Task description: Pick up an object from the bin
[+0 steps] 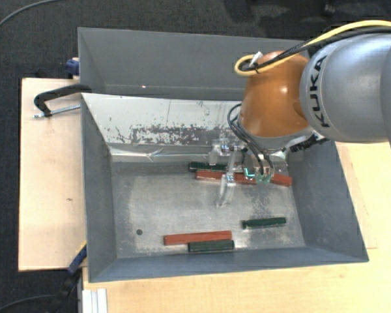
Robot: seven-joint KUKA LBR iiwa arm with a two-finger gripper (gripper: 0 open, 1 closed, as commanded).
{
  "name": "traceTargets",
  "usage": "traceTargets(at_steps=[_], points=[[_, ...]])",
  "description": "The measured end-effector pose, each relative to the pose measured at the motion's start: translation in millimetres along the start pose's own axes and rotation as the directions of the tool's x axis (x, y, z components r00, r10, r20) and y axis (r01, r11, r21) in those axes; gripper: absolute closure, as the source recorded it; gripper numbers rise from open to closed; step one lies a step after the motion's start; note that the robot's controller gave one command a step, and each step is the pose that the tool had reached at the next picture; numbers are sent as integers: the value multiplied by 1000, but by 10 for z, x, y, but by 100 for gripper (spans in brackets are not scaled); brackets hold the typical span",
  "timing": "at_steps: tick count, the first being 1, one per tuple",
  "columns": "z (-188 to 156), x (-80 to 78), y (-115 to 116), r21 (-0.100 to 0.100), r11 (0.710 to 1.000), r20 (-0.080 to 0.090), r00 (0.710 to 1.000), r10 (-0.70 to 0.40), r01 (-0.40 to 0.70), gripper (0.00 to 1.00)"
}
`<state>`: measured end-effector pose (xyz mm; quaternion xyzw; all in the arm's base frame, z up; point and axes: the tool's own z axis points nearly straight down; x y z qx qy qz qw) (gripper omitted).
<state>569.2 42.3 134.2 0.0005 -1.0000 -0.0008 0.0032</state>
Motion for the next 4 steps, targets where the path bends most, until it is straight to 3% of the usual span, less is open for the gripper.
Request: traceTargets(at_steps=[1,2,3,4], points=[[633,-157,-299,-2,985,10,985,173,-173,0],[589,-179,-295,-3,985,15,985,172,-172,100],[202,-77,171,-5,983,14,983,184,-184,100],[-420,192,375,-8,835,11,835,551,-551,100]])
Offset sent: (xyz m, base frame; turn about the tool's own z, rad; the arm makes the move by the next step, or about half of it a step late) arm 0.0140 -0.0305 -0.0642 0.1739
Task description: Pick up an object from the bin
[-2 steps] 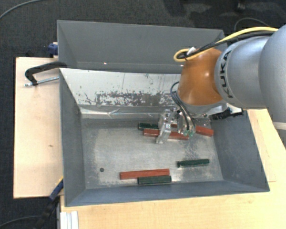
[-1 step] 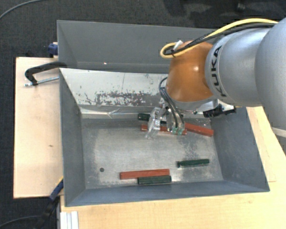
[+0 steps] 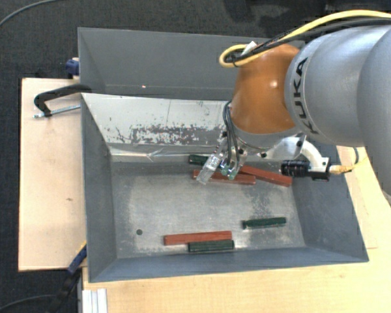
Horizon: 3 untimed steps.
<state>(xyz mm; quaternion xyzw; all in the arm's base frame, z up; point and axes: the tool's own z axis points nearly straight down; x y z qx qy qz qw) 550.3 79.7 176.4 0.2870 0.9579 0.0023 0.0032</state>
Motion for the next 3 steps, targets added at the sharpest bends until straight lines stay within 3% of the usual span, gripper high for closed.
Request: traceTargets(at_steps=[1,2,3], points=[[-111,-94,-341,4,925,-4,925,-381,381,100],[-107,-85,-332,3,924,-5,924,-382,382,0],[1069,-466,-366,3,993,-2,993,-116,116,0]])
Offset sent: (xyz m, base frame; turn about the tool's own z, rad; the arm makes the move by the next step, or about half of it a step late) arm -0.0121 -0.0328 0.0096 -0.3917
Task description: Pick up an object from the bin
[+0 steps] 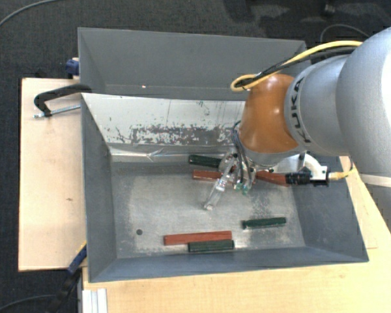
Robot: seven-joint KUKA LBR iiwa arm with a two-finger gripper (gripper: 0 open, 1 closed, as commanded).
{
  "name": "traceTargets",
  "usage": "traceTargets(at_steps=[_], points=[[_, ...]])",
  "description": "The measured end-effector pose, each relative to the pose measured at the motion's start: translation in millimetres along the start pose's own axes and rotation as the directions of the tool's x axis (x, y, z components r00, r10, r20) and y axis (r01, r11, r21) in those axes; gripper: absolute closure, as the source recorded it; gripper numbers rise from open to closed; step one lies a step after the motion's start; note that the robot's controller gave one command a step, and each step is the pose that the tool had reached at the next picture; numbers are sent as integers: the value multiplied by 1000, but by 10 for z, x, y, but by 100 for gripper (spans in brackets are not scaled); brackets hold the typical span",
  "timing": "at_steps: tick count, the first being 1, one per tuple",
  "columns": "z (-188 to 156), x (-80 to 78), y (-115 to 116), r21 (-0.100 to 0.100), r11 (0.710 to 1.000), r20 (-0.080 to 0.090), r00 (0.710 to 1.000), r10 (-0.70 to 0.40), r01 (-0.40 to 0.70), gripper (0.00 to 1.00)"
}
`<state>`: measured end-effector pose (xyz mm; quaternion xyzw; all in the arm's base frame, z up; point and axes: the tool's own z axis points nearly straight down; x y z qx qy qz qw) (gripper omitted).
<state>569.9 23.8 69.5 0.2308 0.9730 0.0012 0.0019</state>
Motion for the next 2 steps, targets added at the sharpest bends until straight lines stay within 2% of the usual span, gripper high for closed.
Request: traceTargets(at_steps=[1,2], points=[[-22,-5,0,0,1000,2,1000,0,0,100],[-1326,-192,343,-5,1000,8,1000,30,-30,100]])
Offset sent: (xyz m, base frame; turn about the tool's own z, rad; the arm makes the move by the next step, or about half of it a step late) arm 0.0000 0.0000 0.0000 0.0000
